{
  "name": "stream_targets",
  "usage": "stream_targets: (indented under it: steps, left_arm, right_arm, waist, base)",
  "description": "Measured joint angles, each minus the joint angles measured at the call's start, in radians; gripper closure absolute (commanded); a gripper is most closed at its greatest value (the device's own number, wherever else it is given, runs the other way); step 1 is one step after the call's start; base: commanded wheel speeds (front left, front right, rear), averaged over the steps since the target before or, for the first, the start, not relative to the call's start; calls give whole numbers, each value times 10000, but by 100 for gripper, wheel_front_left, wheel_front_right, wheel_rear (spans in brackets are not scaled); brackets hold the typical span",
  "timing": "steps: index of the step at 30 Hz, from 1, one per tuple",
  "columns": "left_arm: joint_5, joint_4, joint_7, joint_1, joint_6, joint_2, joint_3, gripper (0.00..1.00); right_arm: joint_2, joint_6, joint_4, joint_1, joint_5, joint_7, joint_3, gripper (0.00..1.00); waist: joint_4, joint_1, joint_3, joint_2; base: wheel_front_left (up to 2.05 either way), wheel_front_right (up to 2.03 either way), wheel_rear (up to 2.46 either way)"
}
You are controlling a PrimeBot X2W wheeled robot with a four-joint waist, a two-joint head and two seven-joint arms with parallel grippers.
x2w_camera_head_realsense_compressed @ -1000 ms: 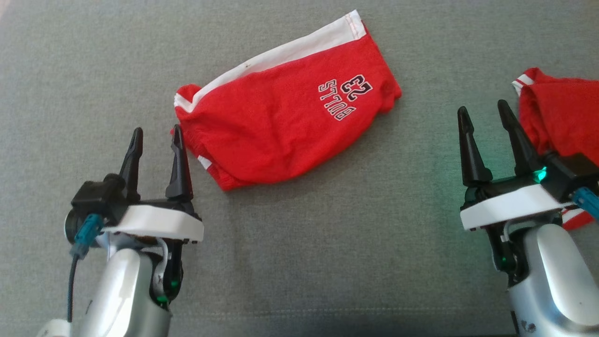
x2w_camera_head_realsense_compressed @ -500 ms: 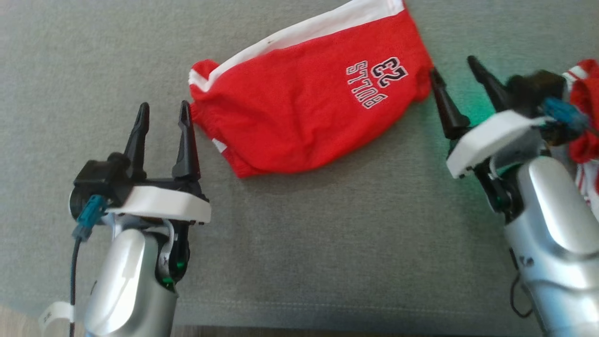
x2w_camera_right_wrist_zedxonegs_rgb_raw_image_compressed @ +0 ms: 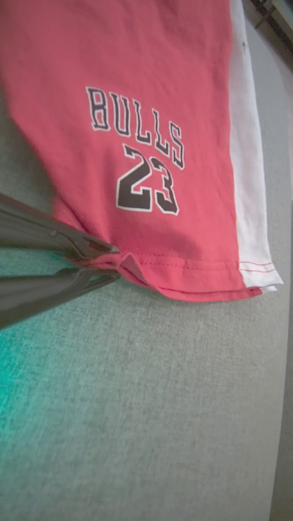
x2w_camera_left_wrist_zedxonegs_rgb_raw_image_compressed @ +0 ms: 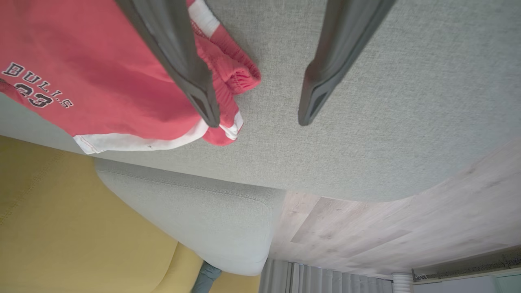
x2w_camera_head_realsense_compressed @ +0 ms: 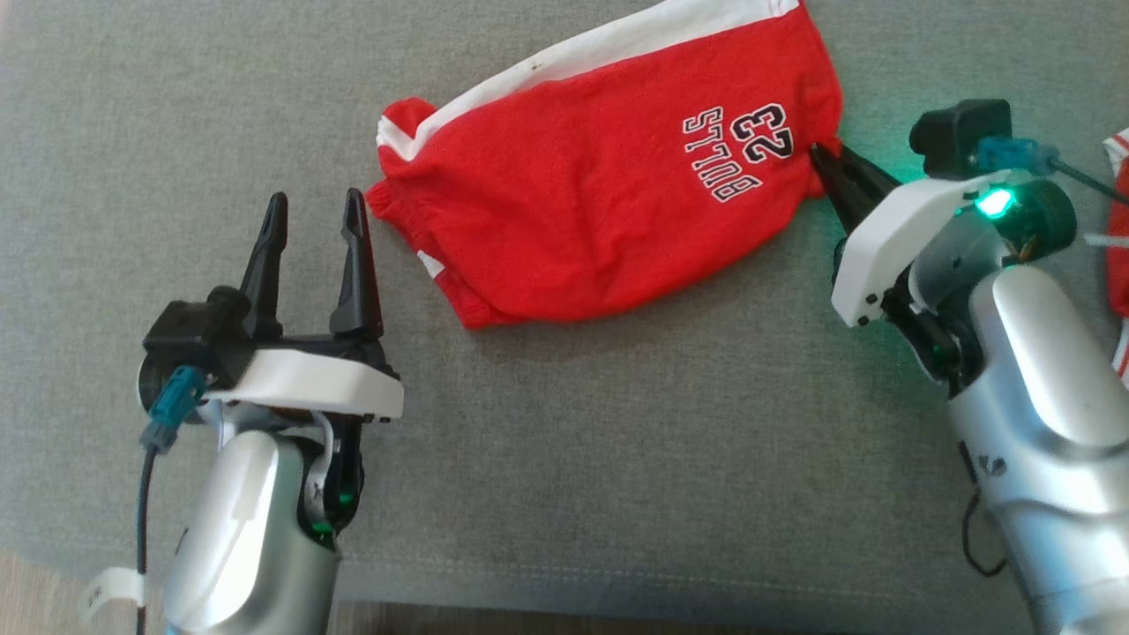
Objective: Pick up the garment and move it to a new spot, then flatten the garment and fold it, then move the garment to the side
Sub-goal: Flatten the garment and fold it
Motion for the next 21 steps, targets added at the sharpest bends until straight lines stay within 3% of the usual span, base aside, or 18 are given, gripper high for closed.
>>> stream_targets:
  steps: [11, 21]
  left_arm:
    - [8, 79, 0, 127, -6, -6, 61, 0]
    - [19, 399, 0, 1131, -96, 0, 130, 0]
  right_arm:
    - [840, 0, -963, 2579, -119, -1206, -1149, 100]
    - [1434, 0, -1494, 4700, -238, -1530, -2159, 100]
  waist:
    - [-415, -1, -688, 0]
    - [-930, -1, -1651, 0]
  base:
    - [0, 0, 0]
    - [0, 0, 0]
